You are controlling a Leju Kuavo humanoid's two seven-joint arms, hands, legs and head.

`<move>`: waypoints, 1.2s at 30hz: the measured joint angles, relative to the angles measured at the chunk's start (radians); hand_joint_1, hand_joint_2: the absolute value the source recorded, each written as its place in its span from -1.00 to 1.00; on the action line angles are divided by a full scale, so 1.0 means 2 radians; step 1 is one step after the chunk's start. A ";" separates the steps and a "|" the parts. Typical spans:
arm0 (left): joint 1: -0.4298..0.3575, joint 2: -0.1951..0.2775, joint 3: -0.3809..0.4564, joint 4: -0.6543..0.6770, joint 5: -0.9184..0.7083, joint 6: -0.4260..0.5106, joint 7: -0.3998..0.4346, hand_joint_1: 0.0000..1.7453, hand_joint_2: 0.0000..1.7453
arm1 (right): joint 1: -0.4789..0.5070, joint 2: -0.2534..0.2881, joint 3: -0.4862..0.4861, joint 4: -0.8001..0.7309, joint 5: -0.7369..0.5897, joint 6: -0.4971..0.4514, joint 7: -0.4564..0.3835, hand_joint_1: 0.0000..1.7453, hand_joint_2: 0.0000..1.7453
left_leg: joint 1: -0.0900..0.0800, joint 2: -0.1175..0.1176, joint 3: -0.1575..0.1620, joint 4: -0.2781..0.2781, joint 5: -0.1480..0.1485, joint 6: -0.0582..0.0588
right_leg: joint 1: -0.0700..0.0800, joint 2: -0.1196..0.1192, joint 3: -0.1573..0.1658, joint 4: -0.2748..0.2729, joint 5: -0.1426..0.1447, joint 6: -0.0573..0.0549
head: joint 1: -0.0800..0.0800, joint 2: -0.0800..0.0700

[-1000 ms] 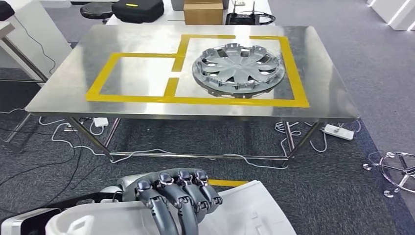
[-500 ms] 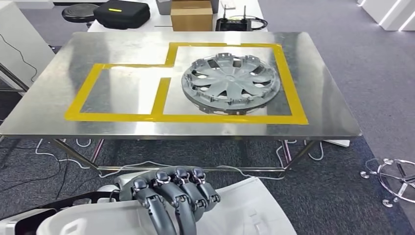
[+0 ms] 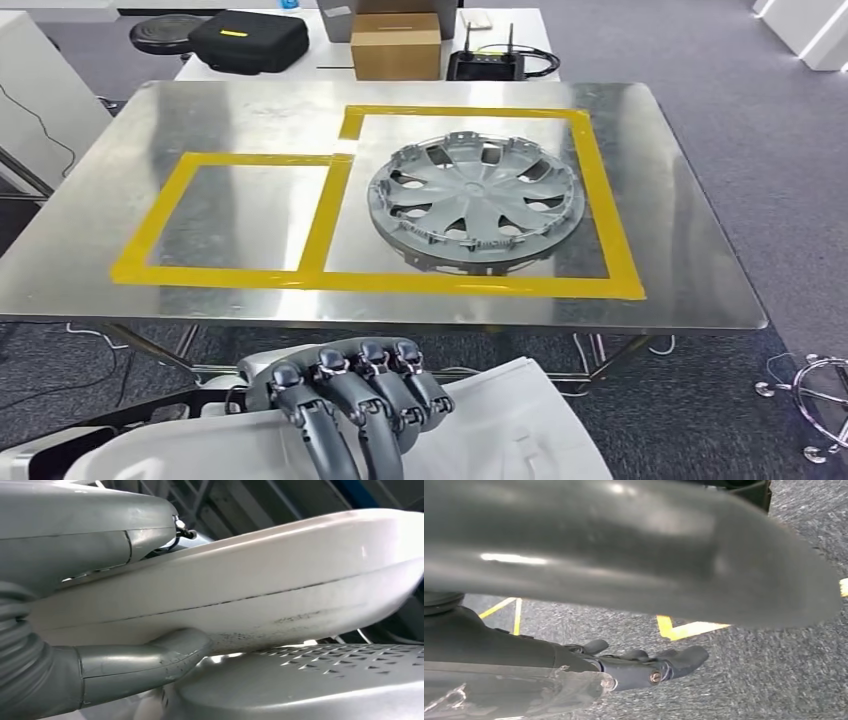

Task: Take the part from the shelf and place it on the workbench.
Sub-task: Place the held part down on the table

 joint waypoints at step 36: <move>-0.087 0.129 0.106 0.286 -0.471 0.317 0.125 1.00 1.00 | -0.007 0.010 -0.003 0.000 0.011 0.012 -0.003 -1.00 -1.00 | 0.008 0.005 -0.105 0.113 -0.019 -0.022 | -0.002 0.002 0.033 -0.006 -0.029 -0.011 | 0.000 0.000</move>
